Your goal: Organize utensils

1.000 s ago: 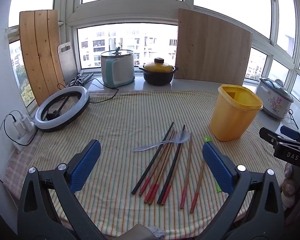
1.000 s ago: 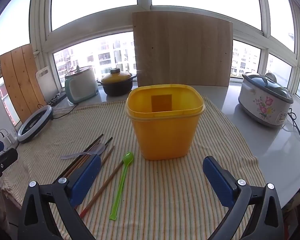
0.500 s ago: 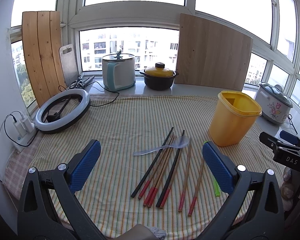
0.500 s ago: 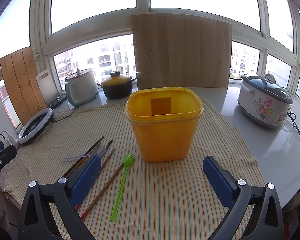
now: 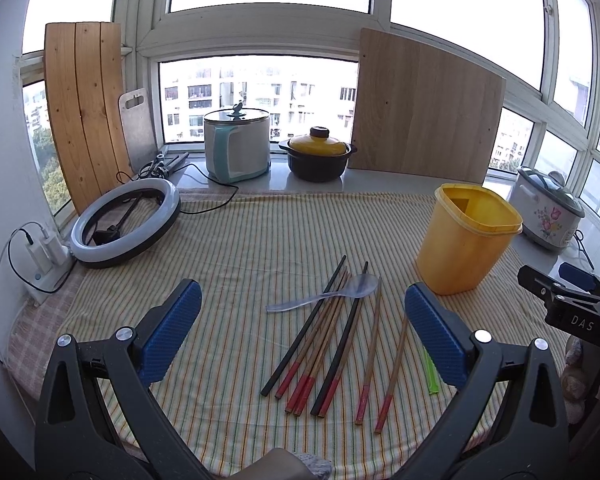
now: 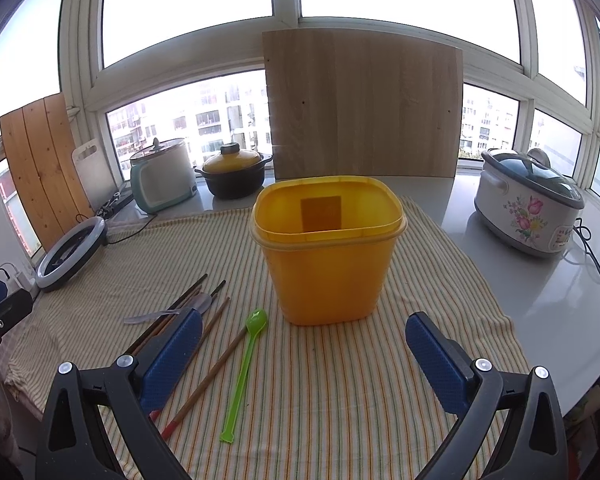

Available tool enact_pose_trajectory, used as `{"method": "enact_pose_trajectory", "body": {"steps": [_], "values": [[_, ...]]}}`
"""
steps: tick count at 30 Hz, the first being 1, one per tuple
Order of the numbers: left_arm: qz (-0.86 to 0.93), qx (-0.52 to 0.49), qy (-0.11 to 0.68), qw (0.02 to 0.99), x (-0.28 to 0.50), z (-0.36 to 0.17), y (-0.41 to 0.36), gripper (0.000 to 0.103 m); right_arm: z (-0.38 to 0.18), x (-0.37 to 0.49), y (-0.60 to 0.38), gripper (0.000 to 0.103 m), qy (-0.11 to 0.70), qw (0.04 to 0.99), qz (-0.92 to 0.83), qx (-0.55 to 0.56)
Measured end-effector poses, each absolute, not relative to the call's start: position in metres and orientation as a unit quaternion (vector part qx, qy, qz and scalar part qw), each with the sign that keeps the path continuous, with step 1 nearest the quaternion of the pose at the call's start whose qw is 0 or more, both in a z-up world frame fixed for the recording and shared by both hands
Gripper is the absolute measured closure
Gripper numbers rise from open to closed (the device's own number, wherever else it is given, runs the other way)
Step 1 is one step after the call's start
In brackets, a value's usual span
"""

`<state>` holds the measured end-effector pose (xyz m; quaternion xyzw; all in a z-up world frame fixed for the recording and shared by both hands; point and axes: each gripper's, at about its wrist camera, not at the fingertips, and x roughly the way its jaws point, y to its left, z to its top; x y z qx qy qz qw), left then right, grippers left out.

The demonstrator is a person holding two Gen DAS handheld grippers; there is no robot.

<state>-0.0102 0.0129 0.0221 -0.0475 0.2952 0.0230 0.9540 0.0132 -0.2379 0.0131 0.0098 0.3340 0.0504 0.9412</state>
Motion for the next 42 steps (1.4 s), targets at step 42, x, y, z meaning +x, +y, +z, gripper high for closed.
{"method": "enact_pose_trajectory", "body": {"steps": [42], "values": [[0.019,-0.050,0.298,0.953,-0.0105,0.0195,0.0041,0.000,0.0033,0.0169,-0.2338,0.000,0.344,0.937,0.055,0.008]]}}
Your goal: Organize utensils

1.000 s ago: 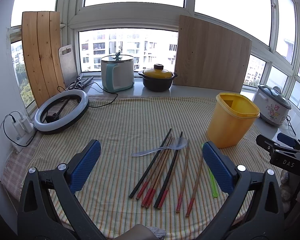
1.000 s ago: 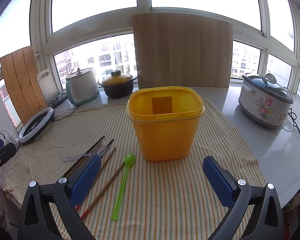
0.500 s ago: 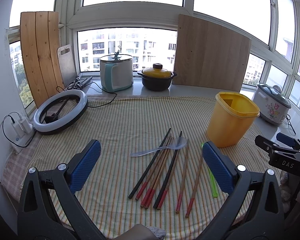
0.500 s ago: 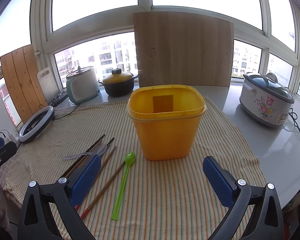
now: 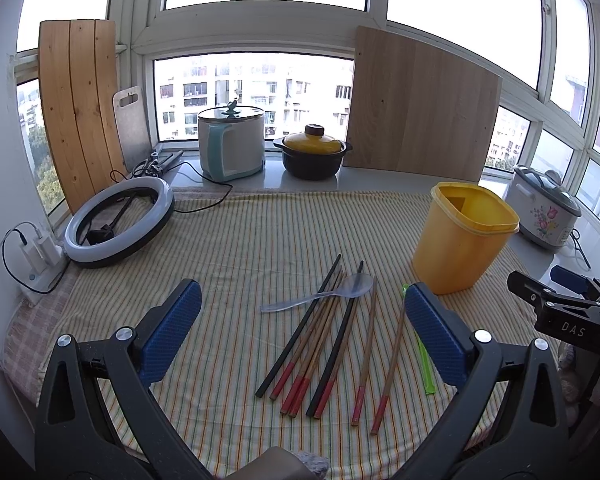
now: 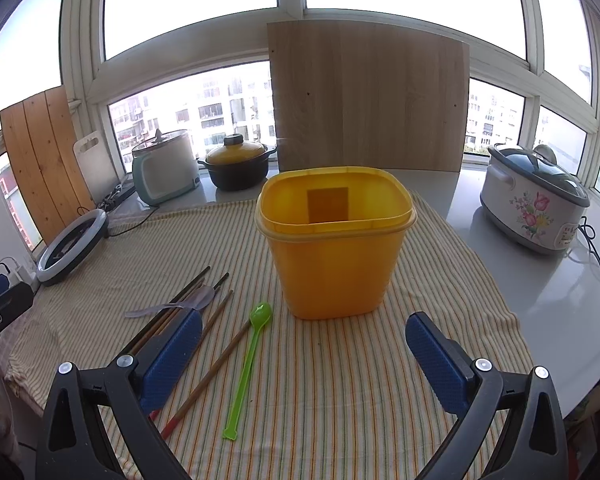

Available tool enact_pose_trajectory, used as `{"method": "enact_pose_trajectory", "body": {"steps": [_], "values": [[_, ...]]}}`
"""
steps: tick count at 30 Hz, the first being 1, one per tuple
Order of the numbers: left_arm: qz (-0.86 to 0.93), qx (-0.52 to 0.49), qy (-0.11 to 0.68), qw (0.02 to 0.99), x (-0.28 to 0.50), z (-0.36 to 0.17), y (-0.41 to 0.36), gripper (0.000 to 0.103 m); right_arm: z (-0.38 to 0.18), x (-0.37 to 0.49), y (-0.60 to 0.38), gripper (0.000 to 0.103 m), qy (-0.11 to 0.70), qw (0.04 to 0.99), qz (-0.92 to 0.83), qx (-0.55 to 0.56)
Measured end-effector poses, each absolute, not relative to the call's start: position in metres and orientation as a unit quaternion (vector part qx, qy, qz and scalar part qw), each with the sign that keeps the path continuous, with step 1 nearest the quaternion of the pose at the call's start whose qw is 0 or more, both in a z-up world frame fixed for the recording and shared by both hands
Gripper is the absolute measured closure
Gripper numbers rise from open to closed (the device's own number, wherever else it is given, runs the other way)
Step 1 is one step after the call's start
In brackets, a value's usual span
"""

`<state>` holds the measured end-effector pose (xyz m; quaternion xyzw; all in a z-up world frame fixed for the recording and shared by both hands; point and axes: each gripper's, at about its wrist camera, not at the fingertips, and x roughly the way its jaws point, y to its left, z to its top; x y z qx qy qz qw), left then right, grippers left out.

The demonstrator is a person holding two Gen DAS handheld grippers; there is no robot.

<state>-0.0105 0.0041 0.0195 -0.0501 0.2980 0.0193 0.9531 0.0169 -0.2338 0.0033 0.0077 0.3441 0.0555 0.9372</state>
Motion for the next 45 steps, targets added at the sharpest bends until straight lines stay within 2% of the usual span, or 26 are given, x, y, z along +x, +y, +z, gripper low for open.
{"method": "enact_pose_trajectory", "body": {"steps": [17,24,29,32,36,38,42,45], "values": [[-0.023,-0.018,0.328,0.944,0.021,-0.020,0.034,0.000,-0.028,0.026,-0.244,0.000,0.368,0.925,0.086,0.035],[-0.087,0.013,0.355,0.931,0.047,-0.036,0.025,0.018,-0.045,0.039,-0.239,0.001,0.404,0.907,0.110,0.035],[-0.136,0.015,0.391,0.910,0.072,-0.054,0.011,0.040,-0.064,0.054,-0.239,0.018,0.444,0.883,0.136,0.064],[-0.154,0.014,0.409,0.899,0.087,-0.063,0.006,0.048,-0.076,0.062,-0.234,0.028,0.468,0.866,0.157,0.077],[-0.179,0.011,0.435,0.882,0.105,-0.073,0.003,0.054,-0.089,0.071,-0.224,0.044,0.494,0.846,0.174,0.094],[-0.186,0.014,0.451,0.873,0.116,-0.079,0.003,0.066,-0.094,0.073,-0.218,0.050,0.503,0.840,0.180,0.096],[-0.186,0.056,0.477,0.857,0.133,-0.089,0.002,0.068,-0.100,0.079,-0.208,0.061,0.517,0.832,0.180,0.091],[-0.193,0.089,0.493,0.844,0.142,-0.094,0.003,0.071,-0.098,0.079,-0.202,0.062,0.521,0.830,0.178,0.082]]}}
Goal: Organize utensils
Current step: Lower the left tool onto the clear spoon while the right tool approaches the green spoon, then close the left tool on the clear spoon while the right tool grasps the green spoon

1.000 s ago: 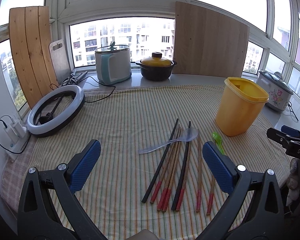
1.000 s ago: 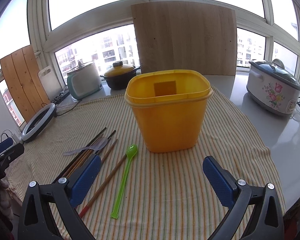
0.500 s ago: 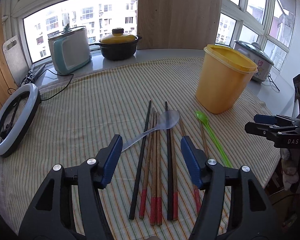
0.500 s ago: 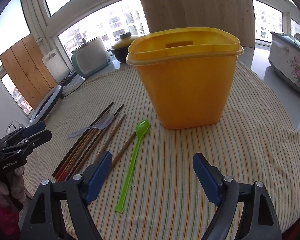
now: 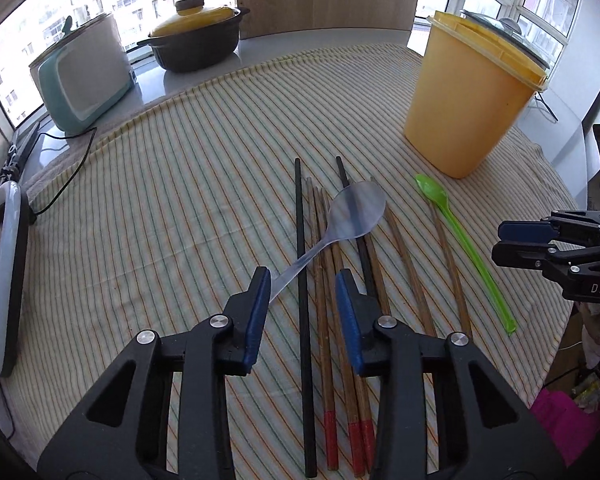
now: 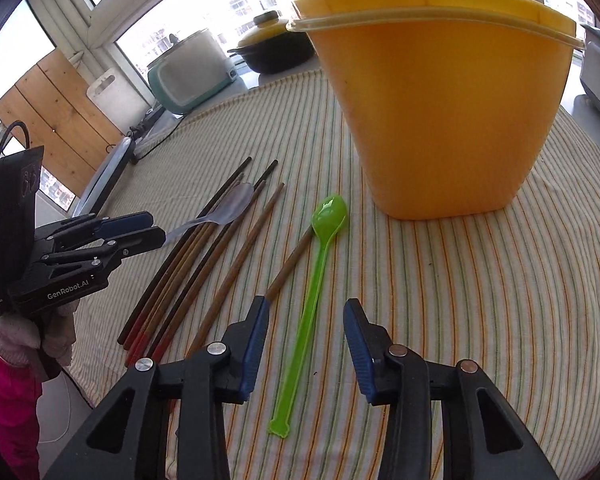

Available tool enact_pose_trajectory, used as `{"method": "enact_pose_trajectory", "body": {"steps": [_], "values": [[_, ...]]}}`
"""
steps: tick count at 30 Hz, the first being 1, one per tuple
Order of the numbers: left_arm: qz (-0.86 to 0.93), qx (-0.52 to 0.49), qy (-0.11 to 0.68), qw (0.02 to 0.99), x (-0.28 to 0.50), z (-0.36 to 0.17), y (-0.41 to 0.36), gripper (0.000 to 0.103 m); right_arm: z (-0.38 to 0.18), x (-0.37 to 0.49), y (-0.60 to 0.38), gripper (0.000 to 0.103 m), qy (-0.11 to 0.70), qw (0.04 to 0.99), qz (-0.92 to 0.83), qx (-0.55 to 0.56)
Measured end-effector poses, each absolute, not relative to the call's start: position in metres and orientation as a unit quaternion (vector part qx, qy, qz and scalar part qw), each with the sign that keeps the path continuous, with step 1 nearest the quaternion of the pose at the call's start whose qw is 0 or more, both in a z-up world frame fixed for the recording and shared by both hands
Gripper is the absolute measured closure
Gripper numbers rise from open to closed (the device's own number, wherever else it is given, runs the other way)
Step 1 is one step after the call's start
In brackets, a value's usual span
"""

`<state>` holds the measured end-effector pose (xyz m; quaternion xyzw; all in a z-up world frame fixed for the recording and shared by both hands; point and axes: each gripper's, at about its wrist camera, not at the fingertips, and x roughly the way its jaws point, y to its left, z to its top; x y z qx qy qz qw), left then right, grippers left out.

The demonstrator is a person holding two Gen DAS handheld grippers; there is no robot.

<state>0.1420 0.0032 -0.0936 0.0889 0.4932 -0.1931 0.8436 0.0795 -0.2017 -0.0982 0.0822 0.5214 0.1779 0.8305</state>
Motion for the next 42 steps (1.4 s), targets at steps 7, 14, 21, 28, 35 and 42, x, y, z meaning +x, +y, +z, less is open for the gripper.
{"method": "enact_pose_trajectory", "body": {"steps": [7,14,21,28,35,42], "values": [[-0.209,0.129,0.512,0.823,0.153,-0.101,0.013,0.088,-0.099,0.081,-0.201,0.063,0.529,0.829,0.164,0.078],[-0.213,0.160,0.531,0.805,0.152,-0.116,0.012,0.088,-0.102,0.085,-0.199,0.064,0.537,0.825,0.158,0.073],[-0.226,0.153,0.536,0.799,0.164,-0.118,0.008,0.088,-0.109,0.090,-0.193,0.069,0.548,0.820,0.151,0.065],[-0.221,0.122,0.529,0.810,0.172,-0.121,0.011,0.088,-0.116,0.097,-0.184,0.075,0.558,0.816,0.144,0.044],[-0.191,0.051,0.530,0.824,0.169,-0.121,0.030,0.096,-0.118,0.103,-0.180,0.084,0.562,0.814,0.143,0.027],[-0.180,0.036,0.541,0.821,0.160,-0.119,0.040,0.096,-0.119,0.106,-0.176,0.096,0.571,0.807,0.152,-0.011]]}}
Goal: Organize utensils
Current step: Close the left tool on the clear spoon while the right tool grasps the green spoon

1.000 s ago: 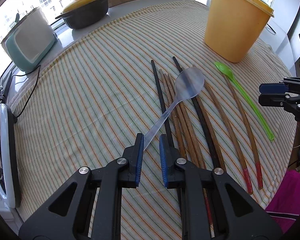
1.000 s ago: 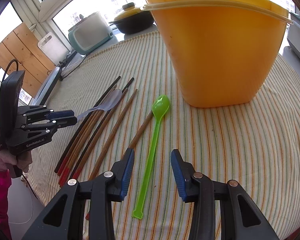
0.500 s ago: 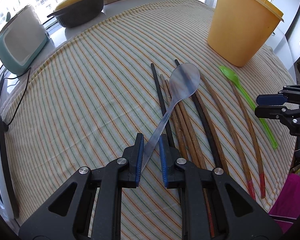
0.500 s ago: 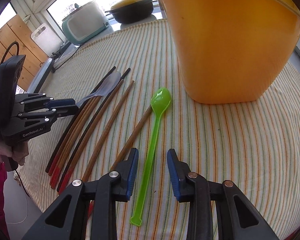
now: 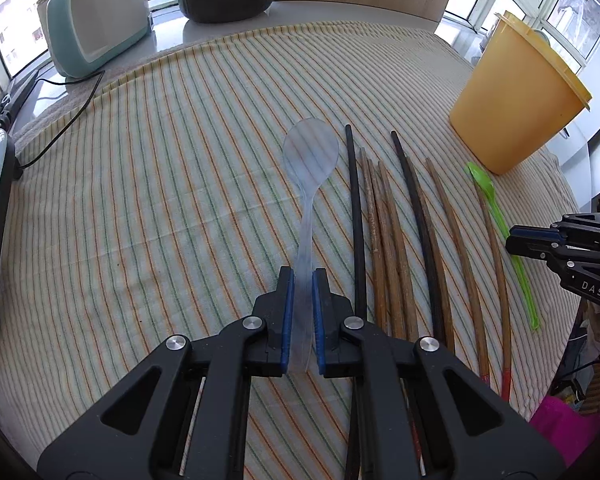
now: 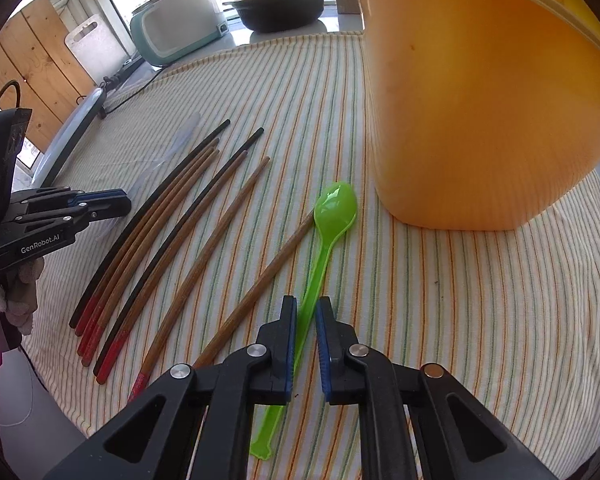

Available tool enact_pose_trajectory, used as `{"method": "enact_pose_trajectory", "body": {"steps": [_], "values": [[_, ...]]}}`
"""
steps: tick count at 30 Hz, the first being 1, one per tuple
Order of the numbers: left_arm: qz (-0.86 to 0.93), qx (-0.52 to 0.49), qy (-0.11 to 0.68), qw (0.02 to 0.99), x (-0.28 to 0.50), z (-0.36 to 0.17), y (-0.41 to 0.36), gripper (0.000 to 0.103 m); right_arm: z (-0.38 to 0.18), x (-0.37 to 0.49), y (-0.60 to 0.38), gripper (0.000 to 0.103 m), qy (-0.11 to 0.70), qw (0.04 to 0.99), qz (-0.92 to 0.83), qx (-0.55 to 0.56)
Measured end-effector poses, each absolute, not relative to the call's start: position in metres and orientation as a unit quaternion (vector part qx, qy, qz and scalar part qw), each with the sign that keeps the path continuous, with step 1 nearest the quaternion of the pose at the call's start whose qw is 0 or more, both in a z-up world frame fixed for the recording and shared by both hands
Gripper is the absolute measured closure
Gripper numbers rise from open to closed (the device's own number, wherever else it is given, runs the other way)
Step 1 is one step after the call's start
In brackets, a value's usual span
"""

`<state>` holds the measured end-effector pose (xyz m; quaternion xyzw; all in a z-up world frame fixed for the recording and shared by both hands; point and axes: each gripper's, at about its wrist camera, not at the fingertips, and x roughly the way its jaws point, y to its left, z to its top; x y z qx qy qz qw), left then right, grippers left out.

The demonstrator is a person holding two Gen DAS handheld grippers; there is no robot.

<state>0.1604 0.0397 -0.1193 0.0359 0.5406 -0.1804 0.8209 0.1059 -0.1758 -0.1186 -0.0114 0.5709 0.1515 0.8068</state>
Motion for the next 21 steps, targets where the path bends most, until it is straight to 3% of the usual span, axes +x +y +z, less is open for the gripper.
{"method": "enact_pose_trajectory", "body": {"steps": [5,6,8,11,13,14,16,21], "values": [[-0.176,0.055,0.552,0.813,0.167,-0.115,0.034,0.094,-0.118,0.109,-0.169,0.092,0.582,0.798,0.151,-0.035],[-0.178,0.059,0.553,0.812,0.171,-0.114,0.032,0.092,-0.118,0.110,-0.167,0.086,0.583,0.797,0.152,-0.037],[-0.175,0.069,0.552,0.812,0.176,-0.112,0.026,0.076,-0.118,0.112,-0.161,0.085,0.583,0.798,0.149,-0.047],[-0.172,0.083,0.555,0.810,0.184,-0.116,0.019,0.076,-0.118,0.116,-0.158,0.085,0.583,0.797,0.147,-0.054],[-0.171,0.094,0.551,0.811,0.188,-0.119,0.013,0.079,-0.119,0.117,-0.156,0.090,0.582,0.797,0.148,-0.063],[-0.170,0.097,0.547,0.814,0.188,-0.119,0.012,0.090,-0.118,0.119,-0.155,0.092,0.581,0.797,0.148,-0.069],[-0.178,0.074,0.550,0.812,0.191,-0.118,0.016,0.099,-0.118,0.120,-0.155,0.097,0.582,0.795,0.154,-0.069],[-0.173,0.044,0.540,0.822,0.187,-0.111,0.024,0.099,-0.114,0.121,-0.162,0.099,0.579,0.797,0.168,-0.038]]}}
